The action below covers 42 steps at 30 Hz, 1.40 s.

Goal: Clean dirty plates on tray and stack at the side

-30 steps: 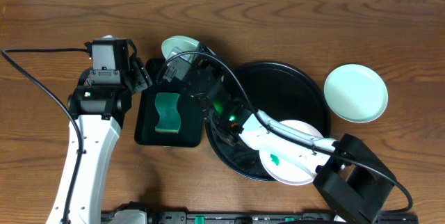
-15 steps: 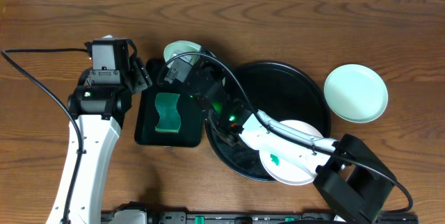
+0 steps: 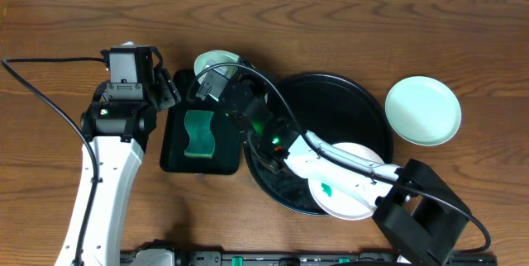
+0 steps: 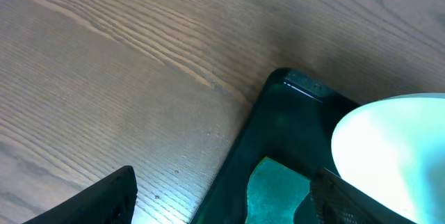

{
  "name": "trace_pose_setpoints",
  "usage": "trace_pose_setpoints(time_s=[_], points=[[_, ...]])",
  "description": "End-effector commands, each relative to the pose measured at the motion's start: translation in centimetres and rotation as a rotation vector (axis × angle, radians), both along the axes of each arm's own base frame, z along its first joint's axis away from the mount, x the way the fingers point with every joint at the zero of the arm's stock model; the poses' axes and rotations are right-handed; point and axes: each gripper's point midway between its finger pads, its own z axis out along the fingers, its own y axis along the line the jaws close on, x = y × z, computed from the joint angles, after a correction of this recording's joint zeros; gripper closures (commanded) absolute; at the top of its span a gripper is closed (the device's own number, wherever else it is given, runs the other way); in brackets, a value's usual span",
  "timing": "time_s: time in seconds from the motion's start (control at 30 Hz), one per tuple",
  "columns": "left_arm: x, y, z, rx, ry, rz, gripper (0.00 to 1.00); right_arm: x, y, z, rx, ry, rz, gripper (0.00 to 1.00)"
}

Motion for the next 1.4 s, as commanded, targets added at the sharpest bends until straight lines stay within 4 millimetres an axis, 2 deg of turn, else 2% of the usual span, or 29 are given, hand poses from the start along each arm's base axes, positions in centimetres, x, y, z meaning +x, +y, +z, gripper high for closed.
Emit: trace_pose_setpoints(time_s=[0.0,0.27,0.7,0.87,1.0,1.1,1.2,1.37], points=[[0.2,0.4,0.6,0.017,-0.013,0.014,0.2,0.2,-0.1,1.0,-0.049,-0.034,0.001,0.99],[0.2,0.4,0.6,0.017,-0.013,0.014,0.2,0.7,-0.4,2.6,-0.027,-0.093,-0.037,0.99],[0.2,0.4,0.6,0.017,-0.013,0.014,0.2,0.6,-0.5,2.6,-0.026,-0.093,-0.039,0.99],[0.2,0.4,0.6,0.017,-0.014,0.014,0.2,0.6,-0.5,2.5,0.13,-0.059,-0.077,0.99],[0.2,0.4,0.6,0.017,-0.014,0.014,0.2,0.5,-0.7,1.7,0.176,-0.02,-0.097,0.99],[0.2,0.4,0.6,0.017,-0.014,0.014,0.2,0.2,-0.9,0.5,0.148,0.021,-0.1,0.99],[0.2,0.4,0.6,0.017,-0.013,0.014,0.2,0.4,-1.5,0.1,0.106,0.026,-0.108,0.99],[0.2,0.4,0.6,0.017,-0.013,0.014,0.2,1.1,-1.4,1.7,0.076,-0.039,-0.09,0.99]])
